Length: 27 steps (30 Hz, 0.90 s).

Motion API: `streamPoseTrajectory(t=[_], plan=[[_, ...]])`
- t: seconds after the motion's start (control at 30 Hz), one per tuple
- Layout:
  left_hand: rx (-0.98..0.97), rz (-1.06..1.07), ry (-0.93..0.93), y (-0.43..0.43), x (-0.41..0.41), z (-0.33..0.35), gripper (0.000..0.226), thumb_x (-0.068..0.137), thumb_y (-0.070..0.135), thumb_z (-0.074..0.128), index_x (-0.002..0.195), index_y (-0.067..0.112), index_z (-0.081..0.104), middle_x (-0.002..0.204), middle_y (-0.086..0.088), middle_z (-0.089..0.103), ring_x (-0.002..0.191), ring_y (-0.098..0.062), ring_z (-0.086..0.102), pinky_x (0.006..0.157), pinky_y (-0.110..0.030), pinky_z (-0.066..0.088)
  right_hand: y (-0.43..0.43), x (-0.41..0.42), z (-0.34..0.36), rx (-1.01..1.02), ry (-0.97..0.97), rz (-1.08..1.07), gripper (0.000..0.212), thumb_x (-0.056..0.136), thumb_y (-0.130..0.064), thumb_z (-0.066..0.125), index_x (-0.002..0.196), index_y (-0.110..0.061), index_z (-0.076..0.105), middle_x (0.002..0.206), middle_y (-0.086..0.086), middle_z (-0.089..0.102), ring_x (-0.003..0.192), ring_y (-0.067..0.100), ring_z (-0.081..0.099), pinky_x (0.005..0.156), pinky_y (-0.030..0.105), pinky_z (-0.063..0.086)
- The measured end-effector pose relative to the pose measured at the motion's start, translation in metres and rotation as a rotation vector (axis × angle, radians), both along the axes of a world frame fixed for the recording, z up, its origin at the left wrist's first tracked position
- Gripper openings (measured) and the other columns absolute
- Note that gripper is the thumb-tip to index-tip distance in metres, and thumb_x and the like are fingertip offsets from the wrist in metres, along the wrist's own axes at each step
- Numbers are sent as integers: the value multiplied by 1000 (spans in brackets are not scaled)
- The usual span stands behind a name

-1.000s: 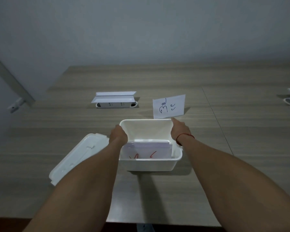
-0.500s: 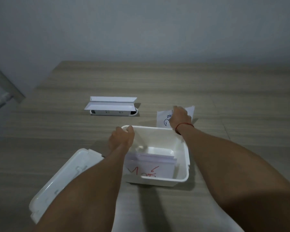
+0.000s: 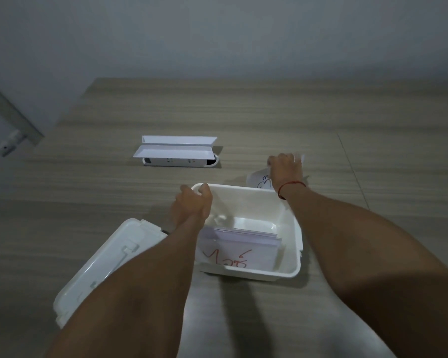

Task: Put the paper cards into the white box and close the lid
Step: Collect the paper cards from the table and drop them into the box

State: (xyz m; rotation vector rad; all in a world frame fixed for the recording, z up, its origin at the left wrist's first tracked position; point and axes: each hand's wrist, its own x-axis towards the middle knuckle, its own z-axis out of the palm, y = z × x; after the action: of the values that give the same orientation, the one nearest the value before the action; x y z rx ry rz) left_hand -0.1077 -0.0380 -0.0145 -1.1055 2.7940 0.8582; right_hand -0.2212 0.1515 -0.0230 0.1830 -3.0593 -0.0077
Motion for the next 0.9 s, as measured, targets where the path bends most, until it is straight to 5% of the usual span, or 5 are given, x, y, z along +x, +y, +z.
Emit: streamPoseTrajectory(t=[0.17, 0.37, 0.63, 0.9], plan=[[9, 38, 15, 3, 0, 0, 51, 93, 40, 35, 120, 0, 52, 120, -23, 63, 111, -40, 59, 92, -43, 45, 3, 13, 11, -127, -47, 52, 27, 94, -9, 47, 116, -14, 61, 115, 15, 67, 109, 34, 62, 91, 37, 45], [67, 70, 9, 3, 14, 3, 47, 98, 33, 30, 125, 1, 50, 128, -23, 57, 118, -40, 55, 98, -44, 42, 6, 30, 46, -187, 93, 120, 43, 94, -13, 48, 136, -23, 48, 121, 13, 60, 114, 32, 53, 93, 39, 37], [45, -64, -4, 5, 51, 5, 46, 103, 30, 22, 124, 4, 54, 125, -22, 61, 116, -38, 56, 95, -42, 43, 0, 55, 123, -358, 366, 172, 38, 100, -24, 40, 136, -23, 51, 114, 13, 65, 108, 32, 58, 89, 37, 40], [136, -119, 117, 0, 68, -7, 45, 104, 29, 24, 121, 2, 55, 122, -23, 61, 113, -38, 57, 90, -38, 42, -15, 95, 107, -549, 170, 269, 32, 99, -30, 44, 120, -19, 65, 108, 9, 72, 105, 30, 62, 93, 38, 43]])
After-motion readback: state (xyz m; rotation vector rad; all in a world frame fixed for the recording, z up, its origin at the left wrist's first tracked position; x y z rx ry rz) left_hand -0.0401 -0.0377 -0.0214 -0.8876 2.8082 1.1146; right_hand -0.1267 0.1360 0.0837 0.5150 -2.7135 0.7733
